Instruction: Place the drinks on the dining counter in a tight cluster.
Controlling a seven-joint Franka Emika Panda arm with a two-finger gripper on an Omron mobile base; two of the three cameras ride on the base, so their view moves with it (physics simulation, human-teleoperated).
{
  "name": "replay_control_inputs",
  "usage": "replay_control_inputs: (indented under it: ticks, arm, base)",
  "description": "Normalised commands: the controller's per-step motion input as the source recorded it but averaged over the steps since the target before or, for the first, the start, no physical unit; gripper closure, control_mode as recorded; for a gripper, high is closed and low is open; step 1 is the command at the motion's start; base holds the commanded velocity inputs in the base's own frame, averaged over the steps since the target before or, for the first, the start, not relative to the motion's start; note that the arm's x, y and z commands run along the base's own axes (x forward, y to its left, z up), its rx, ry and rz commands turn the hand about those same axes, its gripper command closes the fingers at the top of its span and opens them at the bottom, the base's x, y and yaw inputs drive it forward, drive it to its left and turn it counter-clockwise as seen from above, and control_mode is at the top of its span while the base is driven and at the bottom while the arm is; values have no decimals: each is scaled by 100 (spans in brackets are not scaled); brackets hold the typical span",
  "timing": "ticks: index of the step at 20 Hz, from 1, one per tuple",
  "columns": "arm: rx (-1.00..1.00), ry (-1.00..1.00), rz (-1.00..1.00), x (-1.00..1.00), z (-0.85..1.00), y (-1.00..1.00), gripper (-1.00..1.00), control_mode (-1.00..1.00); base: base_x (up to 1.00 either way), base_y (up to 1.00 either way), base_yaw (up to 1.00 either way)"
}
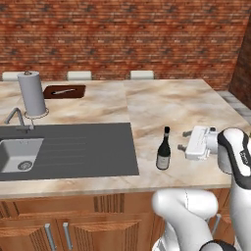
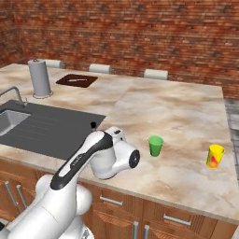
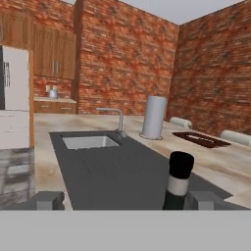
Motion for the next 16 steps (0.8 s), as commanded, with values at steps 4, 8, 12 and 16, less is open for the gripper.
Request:
replay_control_inputs:
  ticks: [4,8,12,16]
  arm:
    - [-2,0,0,-36,22,12,-100,-100]
    - [0,2,0,-11,3,3,-100,-100]
    - [0,0,0,0,0,0,-100,-100]
    - [0,0,0,0,0,0,-100,100]
  base:
    - [0,0,0]
    - [0,0,0]
    - [0,0,0]
    - [-25,3,2]
